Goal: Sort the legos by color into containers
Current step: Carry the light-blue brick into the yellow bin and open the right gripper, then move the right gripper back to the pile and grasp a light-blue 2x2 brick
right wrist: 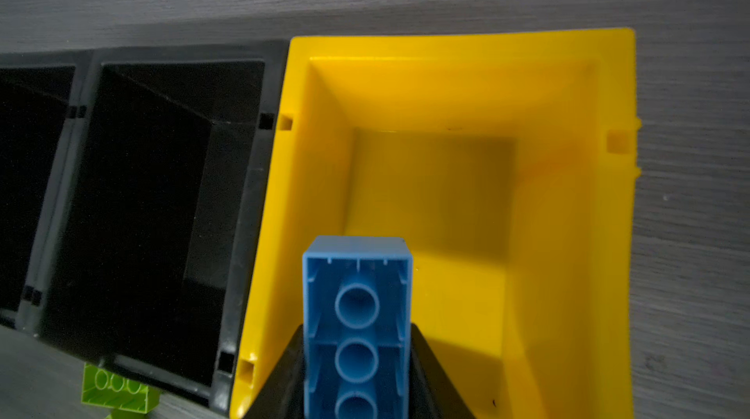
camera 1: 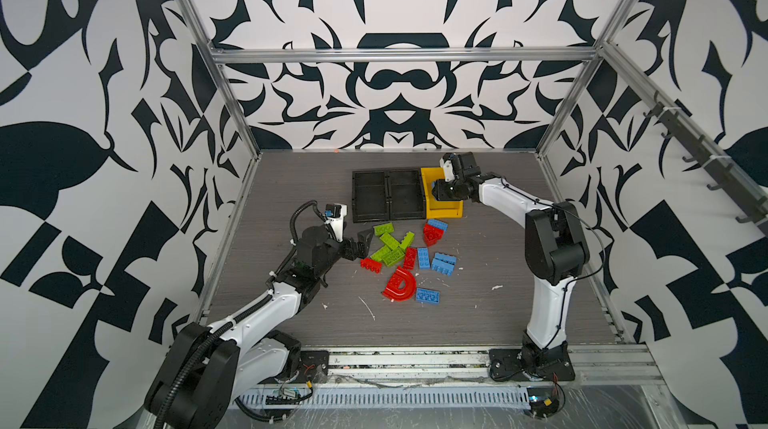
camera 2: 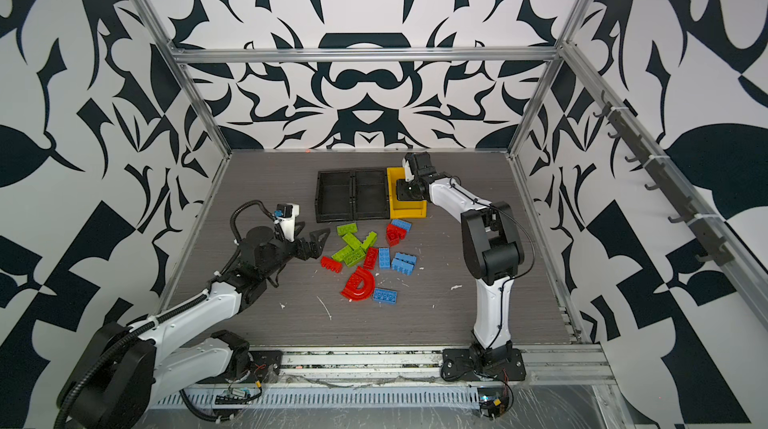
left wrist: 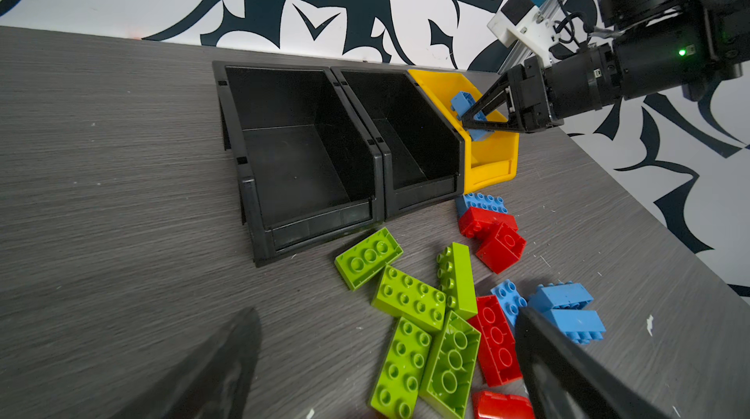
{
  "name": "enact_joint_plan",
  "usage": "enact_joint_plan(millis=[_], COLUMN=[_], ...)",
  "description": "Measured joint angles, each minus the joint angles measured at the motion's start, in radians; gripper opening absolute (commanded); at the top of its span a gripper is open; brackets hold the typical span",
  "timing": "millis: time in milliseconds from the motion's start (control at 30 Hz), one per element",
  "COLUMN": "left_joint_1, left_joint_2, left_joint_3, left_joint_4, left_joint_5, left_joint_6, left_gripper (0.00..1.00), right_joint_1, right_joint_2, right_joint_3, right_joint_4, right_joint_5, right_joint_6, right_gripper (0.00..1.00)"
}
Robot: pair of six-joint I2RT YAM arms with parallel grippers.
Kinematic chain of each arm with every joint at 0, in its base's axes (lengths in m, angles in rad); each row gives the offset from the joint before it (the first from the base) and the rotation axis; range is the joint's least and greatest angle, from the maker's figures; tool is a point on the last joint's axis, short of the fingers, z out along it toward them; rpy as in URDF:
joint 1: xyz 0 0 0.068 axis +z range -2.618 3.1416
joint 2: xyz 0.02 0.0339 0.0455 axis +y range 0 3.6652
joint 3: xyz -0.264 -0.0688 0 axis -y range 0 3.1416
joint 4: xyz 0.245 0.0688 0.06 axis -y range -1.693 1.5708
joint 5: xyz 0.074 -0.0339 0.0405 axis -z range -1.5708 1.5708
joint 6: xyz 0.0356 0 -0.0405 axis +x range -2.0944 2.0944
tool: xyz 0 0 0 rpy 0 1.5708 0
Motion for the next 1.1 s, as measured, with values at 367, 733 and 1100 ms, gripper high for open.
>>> enact_joint_plan(millis=[367, 733, 1100], left_joint_1=[0.000, 0.000, 0.000], left_joint_2=[-0.007, -0.021, -0.024], left_joint_3=[0.000, 0.000, 0.000], left_joint_4=[-0.001, -0.001, -0.001], left_joint_5=[-0.002, -0.004, -0.003], left_joint_6=[0.000, 0.000, -0.003], left_gripper=[1.00, 1.00, 1.00], right_joint_1=[0.022, 0.244, 0.372], right_joint_2=[-0.138, -0.478, -0.457], right_joint_3=[-0.085, -0.402, -0.460], right_joint_4=[-0.030, -0.077, -0.129], right_joint_5=[0.029, 0.076, 0.164], right_joint_6=[-0.007, 0.033, 0.095], right_gripper=[0.56, 0.56, 0.55])
